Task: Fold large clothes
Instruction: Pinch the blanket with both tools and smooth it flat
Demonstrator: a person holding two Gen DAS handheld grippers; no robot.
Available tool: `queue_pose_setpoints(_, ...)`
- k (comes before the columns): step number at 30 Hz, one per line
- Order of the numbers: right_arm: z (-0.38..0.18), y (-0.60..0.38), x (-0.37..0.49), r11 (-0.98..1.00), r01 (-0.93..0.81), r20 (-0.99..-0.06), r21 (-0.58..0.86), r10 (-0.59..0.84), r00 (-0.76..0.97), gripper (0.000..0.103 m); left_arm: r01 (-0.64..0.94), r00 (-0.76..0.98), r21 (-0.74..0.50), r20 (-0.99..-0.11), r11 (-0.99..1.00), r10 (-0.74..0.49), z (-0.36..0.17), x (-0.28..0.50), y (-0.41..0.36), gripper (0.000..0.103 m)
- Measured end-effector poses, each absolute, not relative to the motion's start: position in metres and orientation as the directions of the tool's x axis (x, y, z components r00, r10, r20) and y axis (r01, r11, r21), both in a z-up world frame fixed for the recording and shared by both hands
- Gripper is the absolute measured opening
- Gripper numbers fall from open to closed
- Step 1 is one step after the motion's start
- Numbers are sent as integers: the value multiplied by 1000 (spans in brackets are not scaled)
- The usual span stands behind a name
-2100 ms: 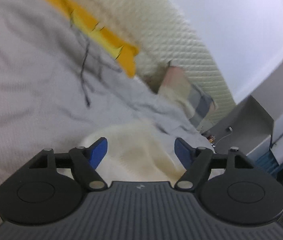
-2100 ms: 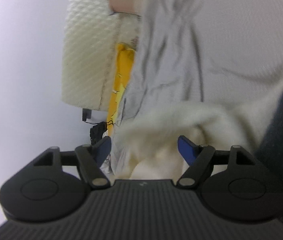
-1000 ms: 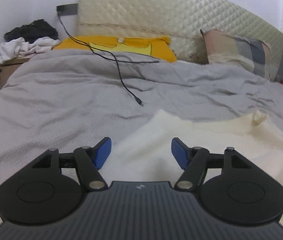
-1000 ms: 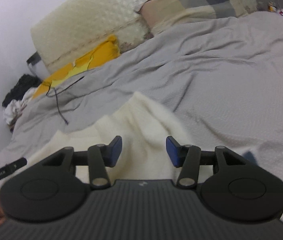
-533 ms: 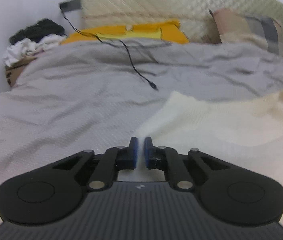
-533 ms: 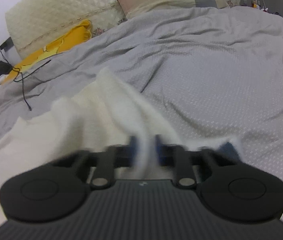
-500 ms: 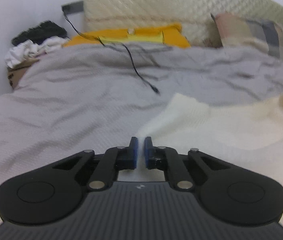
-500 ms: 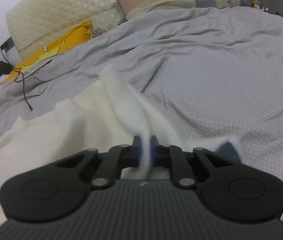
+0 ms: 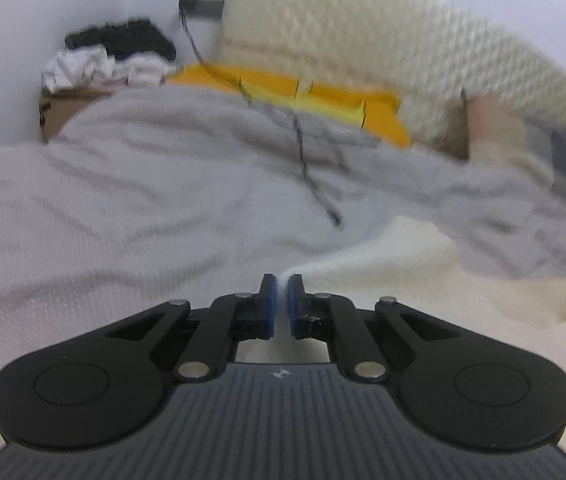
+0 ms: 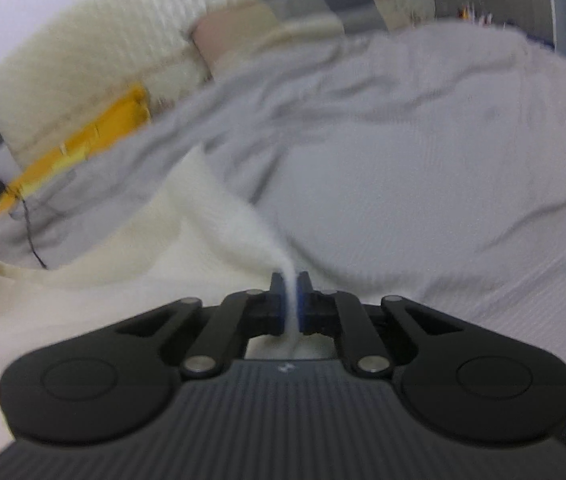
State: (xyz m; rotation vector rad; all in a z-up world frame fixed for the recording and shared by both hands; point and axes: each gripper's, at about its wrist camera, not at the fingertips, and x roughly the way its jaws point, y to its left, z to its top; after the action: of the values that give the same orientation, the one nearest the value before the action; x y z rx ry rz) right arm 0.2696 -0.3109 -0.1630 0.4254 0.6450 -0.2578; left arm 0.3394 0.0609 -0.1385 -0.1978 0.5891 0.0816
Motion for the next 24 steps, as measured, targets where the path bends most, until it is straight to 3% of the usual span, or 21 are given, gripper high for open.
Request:
queue_pose_setpoints(4,-174,-311,292,897,341,-649,283,-83,756,11,-116,756,-153,-655,981,-13,-159,361,61,8)
queue_pose_setpoints(8,-178,-310,292,898,329,-639,291,-73,766,14,-125,747,-164,-664,978,-15,-162,360,60,11)
queue_pose_setpoints(11,-172,-310,280,900,313,-629,303,-58,776,21,-156,768,-174,-640,972,9,-158,349,64,32)
queue_pose_setpoints(13,-165,-307,271,901,308,-620,305,-57,782,26,-152,789,-204,-614,967,-6,-150,335,67,39)
queue_pose_setpoints(15,-158,-304,263,902,305,-618,304,-57,784,43,-134,802,-220,-597,966,-24,-140,323,67,45)
queue_pose_setpoints(17,-152,-300,252,907,293,-605,302,-55,794,51,-98,815,-196,-578,976,-34,-130,305,59,46)
queue_pose_setpoints(24,-116,-275,205,927,257,-564,274,-62,823,56,40,826,-82,-557,996,-79,-99,247,15,47)
